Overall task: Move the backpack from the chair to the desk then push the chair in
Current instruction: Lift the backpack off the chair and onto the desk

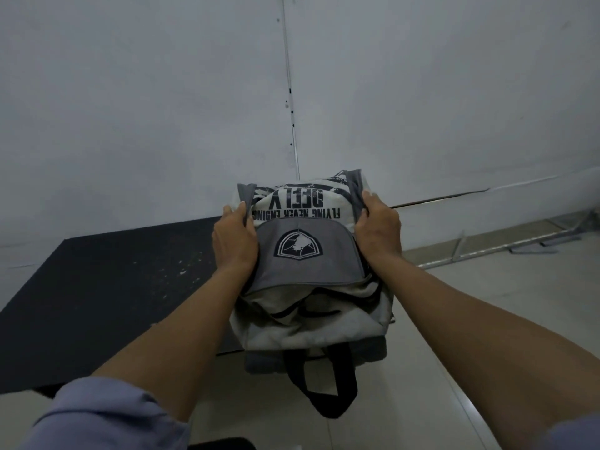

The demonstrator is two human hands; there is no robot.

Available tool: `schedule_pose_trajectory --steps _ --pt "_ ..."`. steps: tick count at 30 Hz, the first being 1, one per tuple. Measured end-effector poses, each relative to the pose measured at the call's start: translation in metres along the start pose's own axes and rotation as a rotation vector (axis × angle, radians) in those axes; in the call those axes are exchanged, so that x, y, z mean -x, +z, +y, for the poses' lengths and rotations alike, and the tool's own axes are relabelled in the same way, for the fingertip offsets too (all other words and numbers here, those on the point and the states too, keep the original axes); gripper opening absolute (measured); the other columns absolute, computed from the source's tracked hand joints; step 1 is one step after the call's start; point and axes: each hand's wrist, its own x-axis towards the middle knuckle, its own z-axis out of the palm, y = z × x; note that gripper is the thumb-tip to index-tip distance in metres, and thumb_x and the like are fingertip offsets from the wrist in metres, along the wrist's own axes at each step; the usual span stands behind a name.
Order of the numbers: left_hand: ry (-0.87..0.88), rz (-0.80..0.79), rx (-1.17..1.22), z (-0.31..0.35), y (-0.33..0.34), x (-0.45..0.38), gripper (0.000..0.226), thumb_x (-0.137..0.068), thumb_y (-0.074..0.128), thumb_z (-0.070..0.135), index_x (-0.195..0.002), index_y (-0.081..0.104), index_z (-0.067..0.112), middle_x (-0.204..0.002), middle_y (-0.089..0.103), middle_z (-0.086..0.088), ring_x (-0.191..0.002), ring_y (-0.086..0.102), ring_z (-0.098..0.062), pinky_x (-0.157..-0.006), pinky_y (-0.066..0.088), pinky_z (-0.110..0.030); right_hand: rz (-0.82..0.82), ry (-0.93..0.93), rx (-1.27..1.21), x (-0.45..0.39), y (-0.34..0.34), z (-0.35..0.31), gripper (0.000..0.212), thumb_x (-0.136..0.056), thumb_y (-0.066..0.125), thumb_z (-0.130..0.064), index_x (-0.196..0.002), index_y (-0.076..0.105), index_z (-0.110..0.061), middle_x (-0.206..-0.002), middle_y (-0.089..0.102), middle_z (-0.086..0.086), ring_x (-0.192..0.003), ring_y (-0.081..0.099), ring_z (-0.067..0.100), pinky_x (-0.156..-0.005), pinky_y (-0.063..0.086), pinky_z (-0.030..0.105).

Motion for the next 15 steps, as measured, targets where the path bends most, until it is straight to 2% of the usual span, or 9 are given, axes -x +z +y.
schedule_pose_trajectory --steps 5,8,12,15 --pt "-0.007 -0.022 -0.014 -0.009 0.054 -0.056 0.03 -0.104 0.05 0.011 -0.126 0.066 0.001 -0.118 0.065 -0.025 -0.105 0.063 -0.043 -0.09 0.051 -0.05 -0.037 -0.003 0.004 -0.059 0.046 0.022 0.042 -0.092 0.053 0.005 -0.132 0.061 -0.003 -0.115 0.069 0.024 -0.102 0.066 0.045 -0.088 0.057 0.048" --pt "-0.023 -0.038 -0.028 -0.019 0.091 -0.087 0.03 -0.104 0.051 0.012 -0.126 0.065 -0.002 -0.12 0.064 -0.026 -0.105 0.063 -0.044 -0.089 0.05 -0.051 -0.056 0.008 -0.001 -0.095 0.082 0.042 0.04 -0.094 0.051 0.004 -0.131 0.062 -0.004 -0.11 0.07 0.024 -0.097 0.067 0.043 -0.082 0.054 0.045" --pt "-0.036 -0.039 -0.052 -0.03 0.141 -0.125 0.025 -0.103 0.052 0.011 -0.12 0.066 -0.001 -0.113 0.064 -0.023 -0.099 0.064 -0.042 -0.084 0.052 -0.05 -0.087 0.016 -0.02 -0.139 0.126 0.071 0.039 -0.097 0.046 0.005 -0.13 0.062 -0.004 -0.105 0.07 0.026 -0.092 0.067 0.044 -0.078 0.053 0.046" --pt "-0.07 -0.04 -0.043 -0.037 0.175 -0.145 0.029 -0.103 0.053 0.011 -0.127 0.065 -0.001 -0.121 0.065 -0.023 -0.106 0.065 -0.043 -0.09 0.052 -0.049 -0.123 -0.01 -0.029 -0.171 0.154 0.089 0.043 -0.096 0.046 0.005 -0.135 0.06 -0.006 -0.101 0.07 0.025 -0.088 0.066 0.042 -0.075 0.052 0.045"
